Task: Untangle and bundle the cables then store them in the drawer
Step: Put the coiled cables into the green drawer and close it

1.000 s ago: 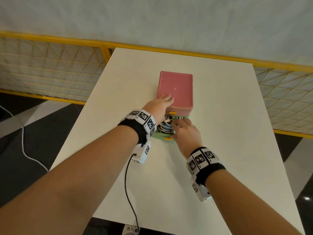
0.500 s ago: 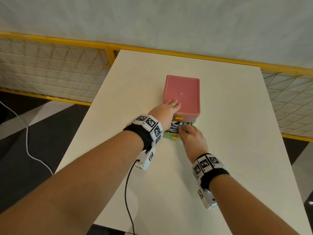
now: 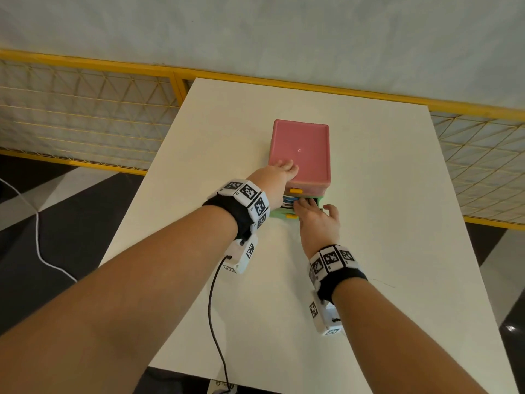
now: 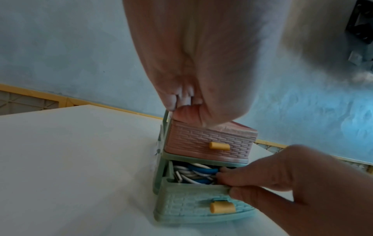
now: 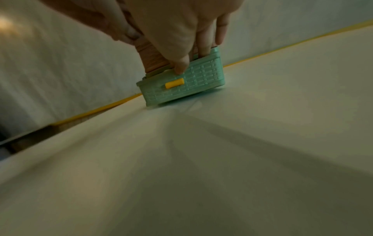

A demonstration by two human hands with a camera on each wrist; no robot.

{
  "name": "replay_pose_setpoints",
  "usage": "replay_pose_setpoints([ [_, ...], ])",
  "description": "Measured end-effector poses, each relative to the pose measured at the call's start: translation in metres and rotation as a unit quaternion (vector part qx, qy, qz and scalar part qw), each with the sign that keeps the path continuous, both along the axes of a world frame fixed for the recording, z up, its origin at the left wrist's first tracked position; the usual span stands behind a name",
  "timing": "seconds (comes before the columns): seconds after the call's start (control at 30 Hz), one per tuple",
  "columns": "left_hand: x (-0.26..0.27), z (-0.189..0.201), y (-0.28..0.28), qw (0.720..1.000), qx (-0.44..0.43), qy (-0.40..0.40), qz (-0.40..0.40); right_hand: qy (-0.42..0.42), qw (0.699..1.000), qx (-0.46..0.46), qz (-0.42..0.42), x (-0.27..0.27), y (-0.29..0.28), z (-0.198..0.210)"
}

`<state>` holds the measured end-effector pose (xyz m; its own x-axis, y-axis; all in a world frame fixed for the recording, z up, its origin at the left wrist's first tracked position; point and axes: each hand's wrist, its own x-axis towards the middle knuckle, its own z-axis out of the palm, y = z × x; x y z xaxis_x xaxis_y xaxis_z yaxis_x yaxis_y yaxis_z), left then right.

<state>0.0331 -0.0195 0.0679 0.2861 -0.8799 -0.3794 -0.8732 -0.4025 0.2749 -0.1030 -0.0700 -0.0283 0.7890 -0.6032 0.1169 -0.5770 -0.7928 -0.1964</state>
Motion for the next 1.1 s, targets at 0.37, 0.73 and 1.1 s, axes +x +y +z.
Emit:
replay_pose_setpoints([
  [0.37,0.001,0.003,-0.001,1.000,0.013,0.001,0.004,0.060,0.998,0.027,0.020,0.008,0.004,0.010],
  [0.73,0.001,0.005,0.001,1.000,0.007,0.001,0.007,-0.161,0.976,0.137,-0.059,-0.019,-0.002,0.015],
  [1.1,0.008,0.005,-0.001,0.999,-0.004,0.029,0.027,-0.132,0.918,0.322,-0.188,0.003,-0.043,-0.019],
])
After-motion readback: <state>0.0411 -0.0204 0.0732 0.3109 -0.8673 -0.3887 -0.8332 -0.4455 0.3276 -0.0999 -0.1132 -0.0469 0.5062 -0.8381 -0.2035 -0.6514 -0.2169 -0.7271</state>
